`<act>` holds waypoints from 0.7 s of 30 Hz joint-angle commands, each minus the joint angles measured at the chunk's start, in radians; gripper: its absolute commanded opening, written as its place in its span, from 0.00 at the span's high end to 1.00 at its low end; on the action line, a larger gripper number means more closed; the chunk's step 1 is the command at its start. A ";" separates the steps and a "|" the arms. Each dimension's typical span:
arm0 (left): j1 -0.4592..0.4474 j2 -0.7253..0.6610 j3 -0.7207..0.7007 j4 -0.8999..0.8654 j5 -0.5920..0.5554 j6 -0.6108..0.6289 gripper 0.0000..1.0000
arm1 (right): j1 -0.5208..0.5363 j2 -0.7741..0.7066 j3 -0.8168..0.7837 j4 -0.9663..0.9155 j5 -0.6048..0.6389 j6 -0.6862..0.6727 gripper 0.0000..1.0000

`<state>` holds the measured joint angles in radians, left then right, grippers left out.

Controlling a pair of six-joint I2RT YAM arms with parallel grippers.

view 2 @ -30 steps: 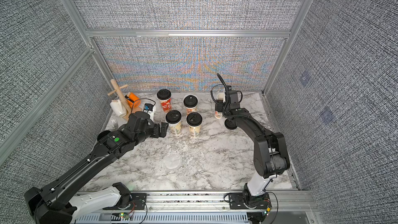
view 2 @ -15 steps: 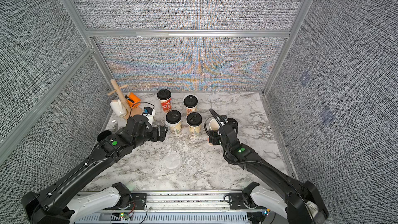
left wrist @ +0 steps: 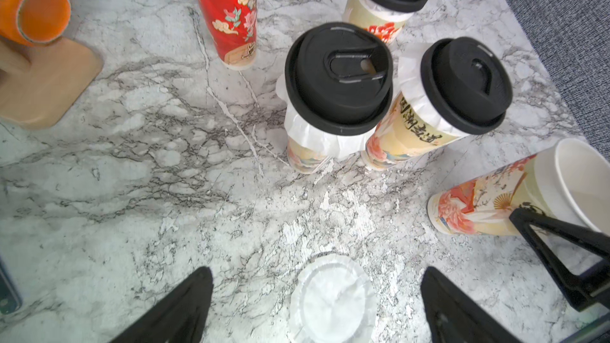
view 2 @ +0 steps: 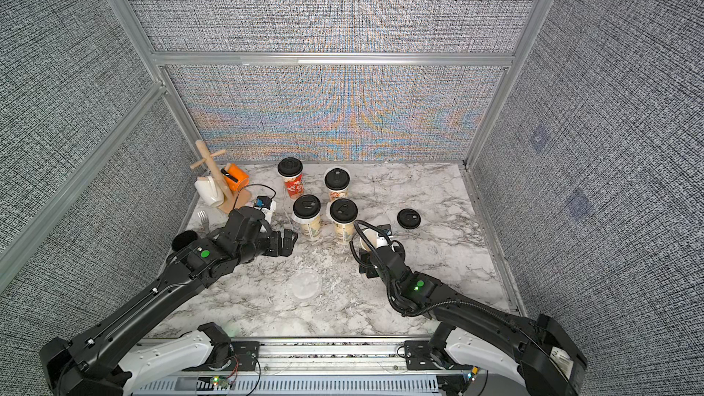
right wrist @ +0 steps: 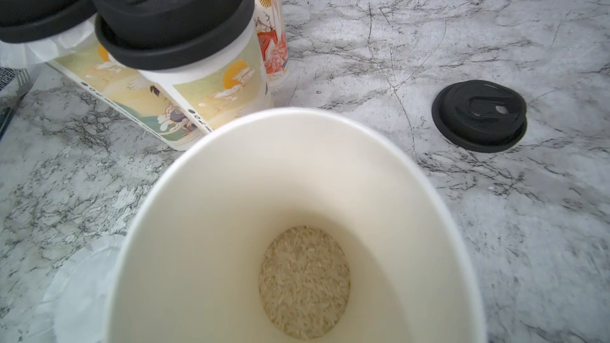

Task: Put the leak-proof paper on the milk tea cups
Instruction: Place the cup at the center of the board, then pick up the leak-proof paper from the center of the board.

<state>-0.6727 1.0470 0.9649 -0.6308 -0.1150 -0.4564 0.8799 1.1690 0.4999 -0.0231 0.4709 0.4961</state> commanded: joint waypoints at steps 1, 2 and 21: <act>0.000 0.006 0.014 -0.065 0.038 -0.023 0.00 | 0.018 -0.002 0.012 -0.009 0.044 0.027 0.07; 0.000 0.008 0.015 -0.078 0.041 -0.025 0.00 | 0.024 -0.008 0.013 -0.018 0.047 0.029 0.05; 0.001 0.213 -0.080 -0.233 0.283 -0.155 0.22 | 0.058 -0.245 0.228 -0.337 -0.028 0.004 0.08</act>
<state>-0.6731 1.2083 0.9054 -0.8852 0.1112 -0.5568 0.9363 0.9276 0.6739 -0.2836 0.4793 0.5152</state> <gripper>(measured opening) 0.803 0.927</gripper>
